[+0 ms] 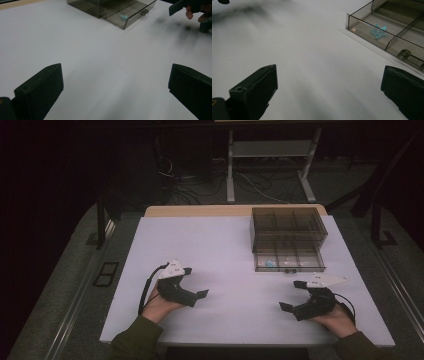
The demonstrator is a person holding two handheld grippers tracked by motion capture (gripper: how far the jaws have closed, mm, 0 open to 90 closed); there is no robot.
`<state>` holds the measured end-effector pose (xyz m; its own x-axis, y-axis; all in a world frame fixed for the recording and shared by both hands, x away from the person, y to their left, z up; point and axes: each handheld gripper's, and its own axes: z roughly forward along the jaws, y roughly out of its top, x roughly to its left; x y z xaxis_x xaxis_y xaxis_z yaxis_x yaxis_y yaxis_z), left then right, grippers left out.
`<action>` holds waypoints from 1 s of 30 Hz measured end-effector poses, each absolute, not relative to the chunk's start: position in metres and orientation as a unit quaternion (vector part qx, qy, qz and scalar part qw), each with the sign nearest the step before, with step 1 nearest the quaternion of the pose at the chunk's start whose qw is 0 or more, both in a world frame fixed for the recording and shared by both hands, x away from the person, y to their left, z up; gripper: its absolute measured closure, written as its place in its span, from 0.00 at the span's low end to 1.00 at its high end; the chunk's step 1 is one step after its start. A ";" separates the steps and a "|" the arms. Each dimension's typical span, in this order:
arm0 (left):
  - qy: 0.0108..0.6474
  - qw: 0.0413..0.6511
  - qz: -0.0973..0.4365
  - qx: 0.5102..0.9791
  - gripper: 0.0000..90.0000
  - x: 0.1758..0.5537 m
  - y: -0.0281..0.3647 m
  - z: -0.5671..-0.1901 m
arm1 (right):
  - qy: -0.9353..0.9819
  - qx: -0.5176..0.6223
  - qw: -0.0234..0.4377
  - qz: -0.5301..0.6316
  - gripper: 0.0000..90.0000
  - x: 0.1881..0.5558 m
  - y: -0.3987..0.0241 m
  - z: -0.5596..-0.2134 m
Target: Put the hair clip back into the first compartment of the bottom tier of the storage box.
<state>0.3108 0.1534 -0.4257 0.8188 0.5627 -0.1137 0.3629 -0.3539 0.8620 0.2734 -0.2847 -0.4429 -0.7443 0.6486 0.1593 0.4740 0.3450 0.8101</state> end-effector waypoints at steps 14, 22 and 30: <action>0.302 0.489 0.109 0.811 0.00 0.295 0.183 -0.434 | 0.814 0.347 0.098 0.456 0.00 0.274 -0.284 -0.444; 0.311 0.486 0.110 0.809 0.00 0.288 0.191 -0.437 | 0.814 0.349 0.098 0.455 0.00 0.274 -0.284 -0.444; 0.316 0.480 0.109 0.811 0.00 0.284 0.195 -0.441 | 0.813 0.350 0.099 0.454 0.00 0.274 -0.285 -0.444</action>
